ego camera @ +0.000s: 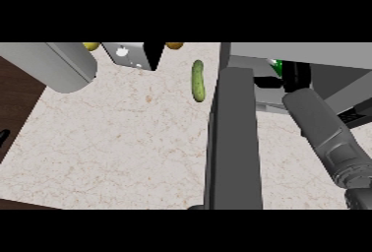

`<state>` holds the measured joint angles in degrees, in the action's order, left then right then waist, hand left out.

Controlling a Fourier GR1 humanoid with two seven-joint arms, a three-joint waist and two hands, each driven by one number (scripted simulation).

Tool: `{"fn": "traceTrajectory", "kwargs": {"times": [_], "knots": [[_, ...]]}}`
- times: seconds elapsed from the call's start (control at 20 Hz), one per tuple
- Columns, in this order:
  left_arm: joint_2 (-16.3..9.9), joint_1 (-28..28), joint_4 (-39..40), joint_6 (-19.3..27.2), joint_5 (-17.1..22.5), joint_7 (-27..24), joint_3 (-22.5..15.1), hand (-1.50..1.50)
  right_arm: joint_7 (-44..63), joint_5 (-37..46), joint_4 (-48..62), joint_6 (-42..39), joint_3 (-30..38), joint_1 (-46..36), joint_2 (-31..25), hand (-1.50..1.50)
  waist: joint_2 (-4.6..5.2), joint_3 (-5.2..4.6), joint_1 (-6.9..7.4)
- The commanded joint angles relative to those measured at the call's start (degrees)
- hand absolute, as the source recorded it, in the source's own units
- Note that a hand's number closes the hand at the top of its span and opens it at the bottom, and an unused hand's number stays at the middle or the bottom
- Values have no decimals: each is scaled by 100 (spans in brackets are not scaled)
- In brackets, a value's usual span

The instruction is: Pick up the milk, place it into the microwave and close the microwave

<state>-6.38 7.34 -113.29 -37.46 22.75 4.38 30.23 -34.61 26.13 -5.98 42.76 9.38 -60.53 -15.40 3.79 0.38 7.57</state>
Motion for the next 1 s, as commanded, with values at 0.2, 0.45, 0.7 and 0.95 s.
{"fn": "traceTrajectory", "kwargs": {"times": [0.2, 0.45, 0.7, 0.95], "knots": [[-14, -82, 151, -411, -4, -133, -345, -150, -536, -534, -161, -1033, 484, -11, 231, -150, -95, -5, -143], [100, -44, 191, -506, -101, -272, -442, -150, -1073, -994, -262, -1809, 911, 267, 153, -150, -134, -7, -260], [389, -71, 33, -461, -355, -89, -956, -150, -1357, -1284, -170, -2297, 1160, 530, 497, -150, -193, -12, -370], [578, 108, 36, -607, -465, -188, -1222, 150, -1549, -1523, -136, -3152, 1340, 816, 442, -150, -259, -21, -453]]}}
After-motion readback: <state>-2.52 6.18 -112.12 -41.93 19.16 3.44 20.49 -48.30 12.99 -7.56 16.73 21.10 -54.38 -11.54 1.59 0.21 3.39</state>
